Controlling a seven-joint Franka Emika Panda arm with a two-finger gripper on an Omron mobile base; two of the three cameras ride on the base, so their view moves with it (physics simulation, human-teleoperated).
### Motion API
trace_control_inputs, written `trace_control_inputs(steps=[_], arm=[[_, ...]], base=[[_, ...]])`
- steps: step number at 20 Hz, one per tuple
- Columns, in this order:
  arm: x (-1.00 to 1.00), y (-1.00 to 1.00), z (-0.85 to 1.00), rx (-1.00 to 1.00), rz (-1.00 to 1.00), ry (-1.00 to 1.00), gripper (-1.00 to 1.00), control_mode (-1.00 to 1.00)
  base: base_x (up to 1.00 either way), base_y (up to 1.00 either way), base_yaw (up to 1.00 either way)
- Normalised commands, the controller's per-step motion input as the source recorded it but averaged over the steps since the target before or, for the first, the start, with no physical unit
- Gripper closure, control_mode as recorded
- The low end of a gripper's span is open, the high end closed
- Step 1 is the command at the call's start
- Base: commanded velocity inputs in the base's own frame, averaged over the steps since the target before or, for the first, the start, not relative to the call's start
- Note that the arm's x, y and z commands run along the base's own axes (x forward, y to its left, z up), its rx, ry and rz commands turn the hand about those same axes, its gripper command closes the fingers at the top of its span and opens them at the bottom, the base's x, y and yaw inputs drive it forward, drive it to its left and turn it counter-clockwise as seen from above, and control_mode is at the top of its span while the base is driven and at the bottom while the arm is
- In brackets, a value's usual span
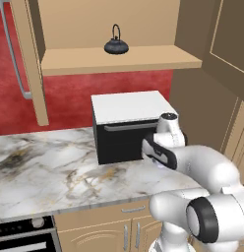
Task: Pick the yogurt and yogurt from the counter and place them in the cabinets closest to them.
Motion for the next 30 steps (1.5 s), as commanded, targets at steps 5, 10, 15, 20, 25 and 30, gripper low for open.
trace_control_inputs(steps=[5,10,15,20,25,30], arm=[[-0.24,0.00,0.77,0.00,0.00,0.00,1.00,-1.00],[-0.36,0.00,0.76,0.00,0.00,0.00,1.00,-1.00],[-0.35,0.05,0.73,0.00,0.00,0.00,1.00,-1.00],[-0.29,0.06,0.75,0.00,0.00,0.00,1.00,-1.00],[-0.12,0.06,0.78,0.00,0.00,0.00,1.00,-1.00],[0.02,0.00,0.72,0.00,0.00,0.00,1.00,-1.00]], base=[[0.00,0.00,0.00],[0.00,0.00,0.00],[0.00,0.00,0.00],[0.00,0.00,0.00],[0.00,0.00,0.00],[0.00,0.00,0.00]])
